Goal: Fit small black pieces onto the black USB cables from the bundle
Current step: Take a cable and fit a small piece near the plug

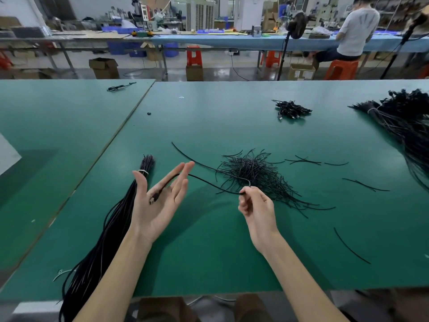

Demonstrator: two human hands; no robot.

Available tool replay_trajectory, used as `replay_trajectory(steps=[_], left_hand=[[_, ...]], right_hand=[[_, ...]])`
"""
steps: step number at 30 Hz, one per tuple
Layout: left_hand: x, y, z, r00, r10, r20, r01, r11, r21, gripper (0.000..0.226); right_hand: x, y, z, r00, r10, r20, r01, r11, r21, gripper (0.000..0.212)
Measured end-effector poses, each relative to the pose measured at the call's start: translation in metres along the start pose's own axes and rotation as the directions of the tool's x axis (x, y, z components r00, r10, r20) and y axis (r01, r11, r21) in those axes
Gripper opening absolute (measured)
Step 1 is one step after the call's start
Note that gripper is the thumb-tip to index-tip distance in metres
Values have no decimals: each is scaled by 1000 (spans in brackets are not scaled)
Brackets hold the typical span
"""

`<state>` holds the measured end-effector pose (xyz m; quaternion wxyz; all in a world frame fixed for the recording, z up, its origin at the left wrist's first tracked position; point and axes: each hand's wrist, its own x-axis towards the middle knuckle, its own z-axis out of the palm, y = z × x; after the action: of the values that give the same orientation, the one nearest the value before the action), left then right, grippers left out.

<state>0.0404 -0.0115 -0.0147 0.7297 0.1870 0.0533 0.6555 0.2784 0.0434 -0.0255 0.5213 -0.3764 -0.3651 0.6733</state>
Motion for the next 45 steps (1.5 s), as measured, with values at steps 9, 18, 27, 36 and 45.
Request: replay_trajectory(steps=[9,18,27,36,45], left_hand=[[-1,2,1,989,45,140,-67,985,161,122],[5,-3,-16,916,211,-340,-59,912,406,38],[10,-1,-11,864,298,-406,-203,944,261,29],[3,8,-6,901,233,-366,-234,971,42,41],[0,7,-1,962,136,-236,-88,975,204,41]], right_hand=[[-2,8,2,989,-87,122,127,923,-364,25],[-10,7,10,979,-87,187,178,815,-552,27],[-8,6,5,980,-90,178,168,855,-490,27],[-12,7,12,973,-114,203,213,790,-575,35],[-6,12,7,978,-182,103,209,823,-528,23]])
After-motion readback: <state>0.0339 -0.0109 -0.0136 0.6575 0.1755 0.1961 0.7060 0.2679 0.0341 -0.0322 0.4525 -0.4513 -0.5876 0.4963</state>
